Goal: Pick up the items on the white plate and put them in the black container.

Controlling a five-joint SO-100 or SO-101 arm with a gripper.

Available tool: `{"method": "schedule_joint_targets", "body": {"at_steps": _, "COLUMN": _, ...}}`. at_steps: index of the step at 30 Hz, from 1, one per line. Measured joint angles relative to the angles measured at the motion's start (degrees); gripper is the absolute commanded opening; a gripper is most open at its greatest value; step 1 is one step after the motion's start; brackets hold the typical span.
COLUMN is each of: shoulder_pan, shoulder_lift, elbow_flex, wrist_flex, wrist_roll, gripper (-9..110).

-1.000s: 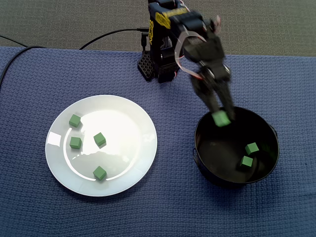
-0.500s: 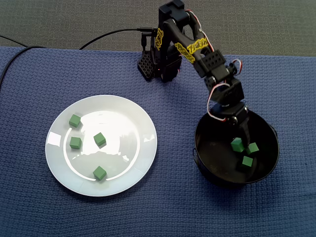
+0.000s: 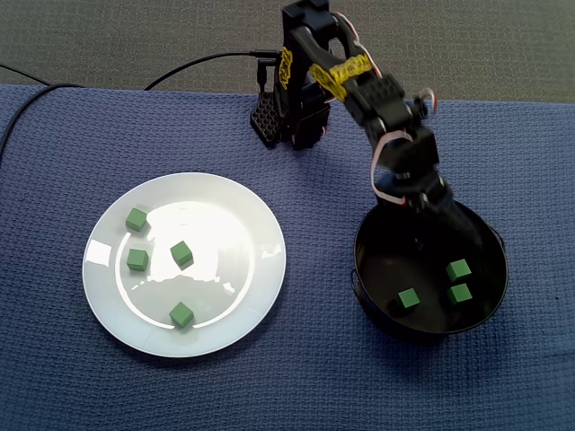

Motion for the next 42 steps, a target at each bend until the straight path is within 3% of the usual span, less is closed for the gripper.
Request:
{"method": "schedule_joint_targets", "body": {"at_steps": 5, "shoulder_pan": 10.5, "shoulder_lift": 10.4, "elbow_flex": -4.6, "wrist_flex": 2.5, "wrist_roll": -14.9, "gripper": 38}}
{"method": "schedule_joint_targets", "body": {"at_steps": 11, "shoulder_pan": 32.2, "shoulder_lift": 13.0, "elbow_flex": -6.3, "wrist_flex": 2.4, "wrist_roll": -34.3, "gripper": 39}}
{"method": "schedule_joint_targets", "body": {"at_steps": 17, "shoulder_pan": 53.9, "shoulder_lift": 6.9, "elbow_flex": -2.8, "wrist_flex": -10.9, "wrist_roll": -45.6, "gripper": 35}}
{"method": "schedule_joint_targets", "body": {"at_steps": 23, "shoulder_pan": 63.9, "shoulder_lift": -1.5, "elbow_flex": -0.4, "wrist_flex": -14.7, "wrist_roll": -46.3, "gripper": 34}}
{"method": "schedule_joint_targets", "body": {"at_steps": 31, "shoulder_pan": 65.5, "shoulder_lift": -11.3, "elbow_flex": -5.4, "wrist_flex": 3.2, "wrist_roll": -41.2, "gripper": 33}}
{"method": "schedule_joint_targets", "body": {"at_steps": 42, "shoulder_pan": 65.3, "shoulder_lift": -23.1, "elbow_flex": -10.5, "wrist_flex": 10.8, "wrist_roll": -40.7, "gripper": 32}}
